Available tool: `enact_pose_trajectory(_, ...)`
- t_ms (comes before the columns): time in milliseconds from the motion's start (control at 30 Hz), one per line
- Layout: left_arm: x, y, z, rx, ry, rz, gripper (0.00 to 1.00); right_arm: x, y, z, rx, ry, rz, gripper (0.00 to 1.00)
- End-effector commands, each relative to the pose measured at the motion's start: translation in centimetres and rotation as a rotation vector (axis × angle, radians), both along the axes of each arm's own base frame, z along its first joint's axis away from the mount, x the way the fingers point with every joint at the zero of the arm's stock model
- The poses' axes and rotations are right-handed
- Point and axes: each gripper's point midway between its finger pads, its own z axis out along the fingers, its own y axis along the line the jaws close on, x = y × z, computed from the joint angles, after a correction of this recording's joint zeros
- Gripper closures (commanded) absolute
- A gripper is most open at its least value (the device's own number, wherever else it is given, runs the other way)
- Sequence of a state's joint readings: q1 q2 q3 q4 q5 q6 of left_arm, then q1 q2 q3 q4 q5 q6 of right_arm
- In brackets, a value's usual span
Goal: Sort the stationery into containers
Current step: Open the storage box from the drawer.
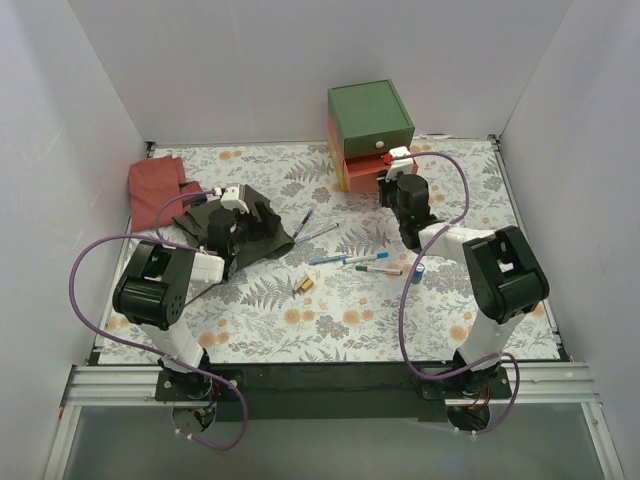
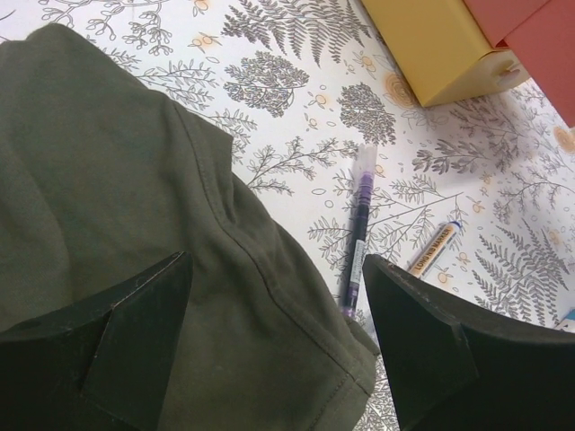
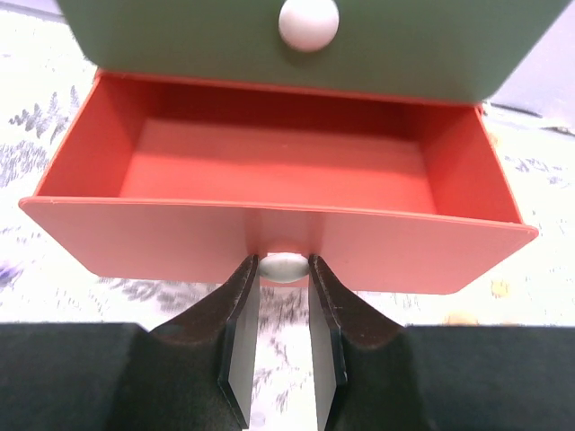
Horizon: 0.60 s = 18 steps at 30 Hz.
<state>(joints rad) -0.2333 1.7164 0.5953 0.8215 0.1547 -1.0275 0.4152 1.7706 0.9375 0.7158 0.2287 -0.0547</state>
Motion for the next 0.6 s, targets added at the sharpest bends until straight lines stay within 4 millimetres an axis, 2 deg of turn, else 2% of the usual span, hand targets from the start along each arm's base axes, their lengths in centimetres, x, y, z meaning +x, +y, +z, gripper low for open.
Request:
enact_pose_trajectory(0, -0.6, -0.6, 1.9, 0.004, -0.050, -0.022, 0.24, -2.0, 0.7, 2.5, 0.042, -0.038, 0.025, 0.99)
enact_pose_trajectory(67, -0.8, -0.7, 2.1, 0.004, -0.063, -0.026, 0.24, -3.0, 0.7, 2.6, 0.054, -0.033, 0.030, 0.99)
enact_pose_trajectory(100, -0.9, -0.8, 2.3, 0.003, -0.073, -0.029, 0.24, -3.9, 0.7, 1.7, 0.047, -0.013, 0.036, 0.99)
enact_pose_trajectory(167, -1.3, -1.0, 2.5, 0.008, -0.093, -0.036, 0.24, -4.7, 0.7, 1.9, 0.054, -0.013, 0.046, 0.99)
enact_pose_trajectory(200, -1.4, -1.0, 2.7, 0.011, -0.101, -0.034, 0.24, -5.2, 0.5, 1.2, 0.051, 0.003, 0.046, 0.99)
enact_pose_trajectory(367, -2.3, -1.8, 2.6, 0.017, -0.097, -0.055, 0.24, -6.5, 0.1, 1.4, 0.053, 0.002, 0.052, 0.99)
enact_pose_trajectory(400, -2.4, -1.9, 2.5, 0.025, -0.094, -0.058, 0.24, -6.6, 0.1, 1.2, 0.053, 0.005, 0.056, 0.96)
enact_pose_trajectory(433, -2.3, -2.0, 2.8, 0.028, -0.100, -0.056, 0.24, -6.7, 0.3, 1.2, 0.054, 0.008, 0.068, 0.82)
enact_pose_trajectory(467, -2.2, -2.1, 2.8, 0.037, -0.093, -0.056, 0.23, -6.8, 0.4, 1.1, 0.054, 0.010, 0.074, 0.75)
enact_pose_trajectory(500, -1.9, -2.3, 3.3, 0.037, -0.102, -0.058, 0.23, -6.8, 0.6, 1.1, 0.056, 0.010, 0.087, 0.62)
enact_pose_trajectory(567, -1.7, -2.4, 3.0, 0.055, -0.060, -0.060, 0.23, -6.7, 0.9, 1.3, 0.038, 0.002, 0.112, 0.48)
